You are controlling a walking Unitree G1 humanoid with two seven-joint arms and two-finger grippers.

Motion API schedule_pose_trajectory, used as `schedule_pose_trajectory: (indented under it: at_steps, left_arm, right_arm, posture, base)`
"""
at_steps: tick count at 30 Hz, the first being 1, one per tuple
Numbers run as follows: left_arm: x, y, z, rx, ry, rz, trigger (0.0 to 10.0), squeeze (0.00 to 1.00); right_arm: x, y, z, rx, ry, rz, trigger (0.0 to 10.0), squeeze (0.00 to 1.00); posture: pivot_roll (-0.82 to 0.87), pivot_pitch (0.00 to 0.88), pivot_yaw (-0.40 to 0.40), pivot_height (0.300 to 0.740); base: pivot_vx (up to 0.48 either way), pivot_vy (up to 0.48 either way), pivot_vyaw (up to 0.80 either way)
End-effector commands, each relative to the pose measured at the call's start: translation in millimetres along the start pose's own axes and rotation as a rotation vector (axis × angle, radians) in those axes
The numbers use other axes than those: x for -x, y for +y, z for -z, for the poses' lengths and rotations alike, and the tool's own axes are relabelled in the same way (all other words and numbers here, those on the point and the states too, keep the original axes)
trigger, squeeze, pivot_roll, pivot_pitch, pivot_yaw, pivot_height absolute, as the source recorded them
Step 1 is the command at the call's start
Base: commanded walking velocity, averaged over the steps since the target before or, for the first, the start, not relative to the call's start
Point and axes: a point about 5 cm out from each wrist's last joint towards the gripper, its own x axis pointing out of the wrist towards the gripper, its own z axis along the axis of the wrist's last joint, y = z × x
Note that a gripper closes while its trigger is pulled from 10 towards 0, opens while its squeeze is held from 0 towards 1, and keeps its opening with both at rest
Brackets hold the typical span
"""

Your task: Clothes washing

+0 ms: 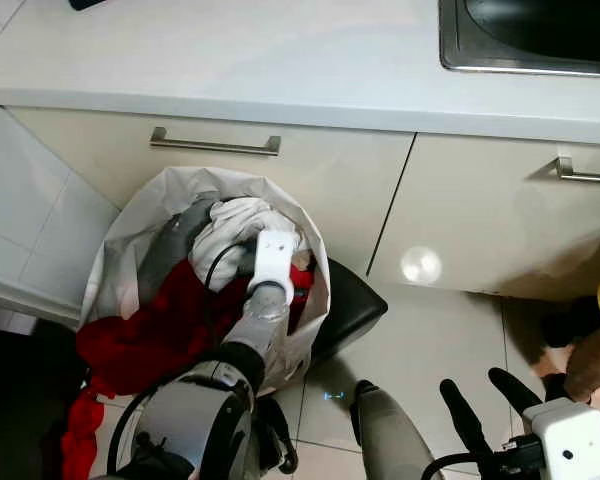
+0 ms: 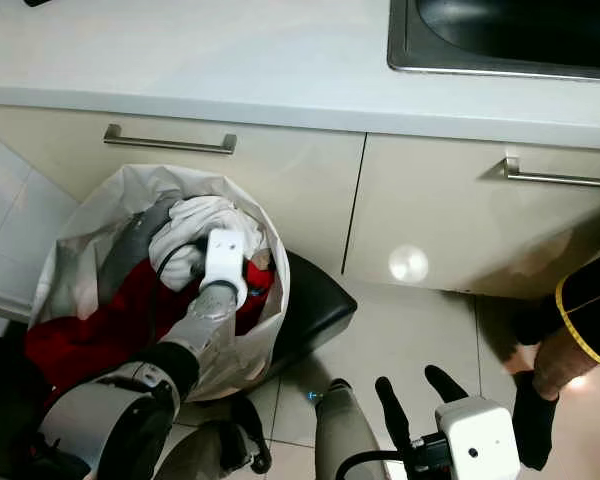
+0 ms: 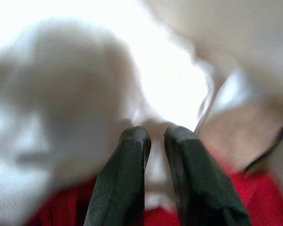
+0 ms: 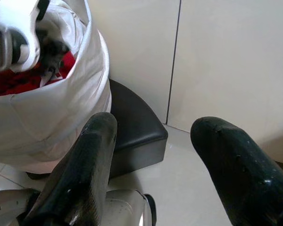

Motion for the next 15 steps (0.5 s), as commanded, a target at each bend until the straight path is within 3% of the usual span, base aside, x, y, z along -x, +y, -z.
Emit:
schedule_pose_trajectory:
  at_steps: [1, 11, 14, 15]
  left_arm:
    - [2.1, -11.5, -2.4, -0.035, -0.016, 0.022, 0.0, 0.0]
    - [1.1, -3.7, 2.5, -0.028, 0.023, -0.023, 0.0, 0.0]
    - [0.5, -6.5, 2.4, -0.077, 0.043, 0.017, 0.0, 0.0]
    - [0.3, -6.6, 2.1, -0.085, 0.044, 0.019, 4.4, 1.0]
  right_arm:
    - [4.3, 1.7, 4.9, -0.011, 0.024, 0.009, 10.0, 0.0]
    - [2.2, 5.0, 6.9, -0.013, 0.025, 0.006, 10.0, 0.0]
    - [1.6, 4.5, 6.7, -0.012, 0.023, 0.005, 10.0, 0.0]
    - [1.7, 4.6, 6.6, -0.011, 0.022, 0.006, 10.0, 0.0]
  posture:
    - [-0.58, 0.317, 0.127, 0.74]
    - [-0.58, 0.304, 0.131, 0.74]
    - [-0.58, 0.301, 0.129, 0.74]
    - [-0.58, 0.3, 0.129, 0.74]
  base:
    - [0.0, 0.0, 0.0]
    - [0.0, 0.0, 0.0]
    - [0.0, 0.0, 0.0]
    - [0.0, 0.0, 0.0]
